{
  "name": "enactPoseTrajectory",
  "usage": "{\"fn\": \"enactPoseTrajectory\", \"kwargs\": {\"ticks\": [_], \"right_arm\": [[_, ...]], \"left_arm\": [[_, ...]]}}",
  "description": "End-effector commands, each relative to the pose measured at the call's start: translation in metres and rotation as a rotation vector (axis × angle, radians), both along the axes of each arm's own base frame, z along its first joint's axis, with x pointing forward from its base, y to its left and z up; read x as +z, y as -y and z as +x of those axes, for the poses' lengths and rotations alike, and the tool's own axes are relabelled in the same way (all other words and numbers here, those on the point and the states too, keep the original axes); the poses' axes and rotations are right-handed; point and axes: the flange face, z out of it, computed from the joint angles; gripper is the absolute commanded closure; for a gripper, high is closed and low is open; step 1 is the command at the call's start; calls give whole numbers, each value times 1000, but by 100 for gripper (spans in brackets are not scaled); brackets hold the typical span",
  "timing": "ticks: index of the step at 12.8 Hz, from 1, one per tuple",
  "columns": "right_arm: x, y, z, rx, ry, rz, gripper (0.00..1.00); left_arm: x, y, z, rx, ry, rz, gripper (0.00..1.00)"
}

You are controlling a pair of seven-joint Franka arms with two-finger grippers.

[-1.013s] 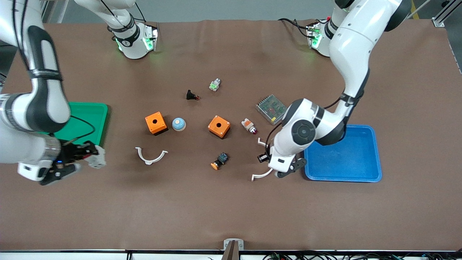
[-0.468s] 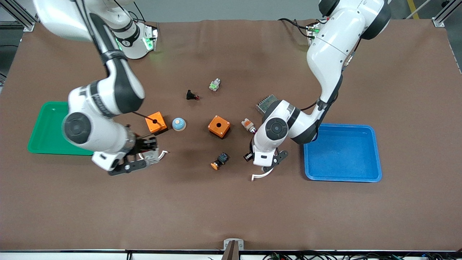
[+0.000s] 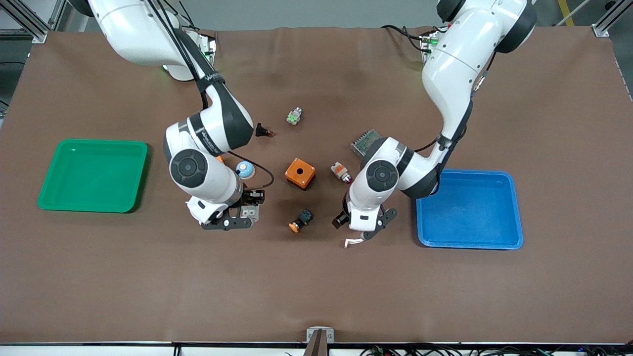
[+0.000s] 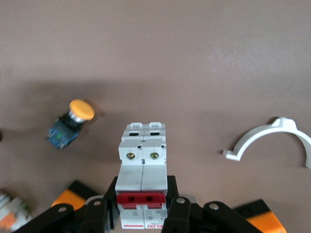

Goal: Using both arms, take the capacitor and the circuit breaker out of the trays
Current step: 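Place the capacitor by the white arc while the right gripper carries the breaker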

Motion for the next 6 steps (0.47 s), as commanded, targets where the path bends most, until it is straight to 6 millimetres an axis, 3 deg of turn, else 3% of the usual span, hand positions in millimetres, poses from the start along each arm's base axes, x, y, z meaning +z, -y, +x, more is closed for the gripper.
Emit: {"fn": "enactPoseTrajectory", "kwargs": {"ticks": [1,3,6], "right_arm": [[-19,0,20,-46,19,10,88],[-35,1,22,-55,18,7,88],[-59,2,19,-48,-12,-11,88]], "left_arm": [[93,-43,16,46,43,40,0],[158,-91,25,8,69,66,0],[226,-170,26,-184,48,133,0]]}}
